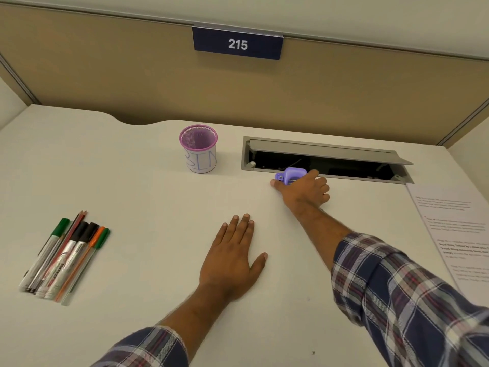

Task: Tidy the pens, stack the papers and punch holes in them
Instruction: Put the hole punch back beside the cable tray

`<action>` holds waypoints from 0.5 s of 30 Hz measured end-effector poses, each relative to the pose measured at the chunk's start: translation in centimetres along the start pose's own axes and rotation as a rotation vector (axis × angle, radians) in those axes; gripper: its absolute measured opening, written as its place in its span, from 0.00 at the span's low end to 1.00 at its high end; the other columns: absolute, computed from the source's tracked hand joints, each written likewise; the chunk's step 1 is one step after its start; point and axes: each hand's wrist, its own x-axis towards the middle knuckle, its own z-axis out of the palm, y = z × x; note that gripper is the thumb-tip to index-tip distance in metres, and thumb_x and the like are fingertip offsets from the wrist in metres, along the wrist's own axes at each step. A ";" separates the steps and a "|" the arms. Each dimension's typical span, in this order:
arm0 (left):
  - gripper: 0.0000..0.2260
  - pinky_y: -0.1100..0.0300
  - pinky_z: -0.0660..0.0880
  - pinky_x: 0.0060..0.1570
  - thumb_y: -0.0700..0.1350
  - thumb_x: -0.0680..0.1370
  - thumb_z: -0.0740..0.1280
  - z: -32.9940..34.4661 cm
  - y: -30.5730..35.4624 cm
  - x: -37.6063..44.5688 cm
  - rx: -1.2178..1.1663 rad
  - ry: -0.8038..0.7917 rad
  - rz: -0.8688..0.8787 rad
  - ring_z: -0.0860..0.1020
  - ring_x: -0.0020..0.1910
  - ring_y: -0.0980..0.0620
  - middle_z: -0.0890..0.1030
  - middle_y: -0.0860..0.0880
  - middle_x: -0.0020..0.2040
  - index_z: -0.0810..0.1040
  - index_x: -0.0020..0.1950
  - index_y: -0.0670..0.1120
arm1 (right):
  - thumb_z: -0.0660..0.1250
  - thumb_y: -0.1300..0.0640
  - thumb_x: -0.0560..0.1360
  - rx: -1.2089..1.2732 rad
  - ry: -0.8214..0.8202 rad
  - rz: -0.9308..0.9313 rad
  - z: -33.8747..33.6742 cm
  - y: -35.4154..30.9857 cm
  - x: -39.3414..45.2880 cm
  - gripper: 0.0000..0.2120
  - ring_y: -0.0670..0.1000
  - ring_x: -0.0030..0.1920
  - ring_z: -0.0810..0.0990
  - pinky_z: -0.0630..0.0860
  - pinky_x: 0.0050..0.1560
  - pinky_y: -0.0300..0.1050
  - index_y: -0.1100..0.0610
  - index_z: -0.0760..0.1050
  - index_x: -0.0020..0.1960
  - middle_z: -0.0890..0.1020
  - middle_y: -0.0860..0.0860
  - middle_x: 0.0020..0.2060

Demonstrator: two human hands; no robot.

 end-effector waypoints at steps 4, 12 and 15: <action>0.35 0.56 0.39 0.78 0.67 0.79 0.42 0.0 0.0 0.0 -0.012 0.004 -0.002 0.40 0.80 0.55 0.43 0.54 0.82 0.44 0.81 0.51 | 0.73 0.30 0.62 0.006 -0.014 -0.009 0.2 0.1 0.0 0.50 0.61 0.66 0.71 0.68 0.63 0.57 0.58 0.60 0.72 0.71 0.60 0.68; 0.35 0.57 0.40 0.78 0.66 0.79 0.44 0.0 0.0 0.0 -0.007 0.014 -0.006 0.42 0.80 0.55 0.45 0.54 0.82 0.47 0.82 0.50 | 0.69 0.28 0.63 0.096 0.028 -0.011 -1.0 2.9 -2.7 0.52 0.61 0.68 0.70 0.68 0.64 0.60 0.57 0.56 0.75 0.69 0.59 0.69; 0.35 0.57 0.40 0.78 0.66 0.79 0.44 0.1 -0.1 0.0 0.010 0.014 -0.001 0.43 0.80 0.55 0.46 0.54 0.82 0.48 0.82 0.50 | 0.69 0.36 0.70 0.165 0.053 -0.079 -2.4 6.2 -5.3 0.39 0.60 0.66 0.71 0.69 0.63 0.59 0.57 0.63 0.72 0.71 0.58 0.67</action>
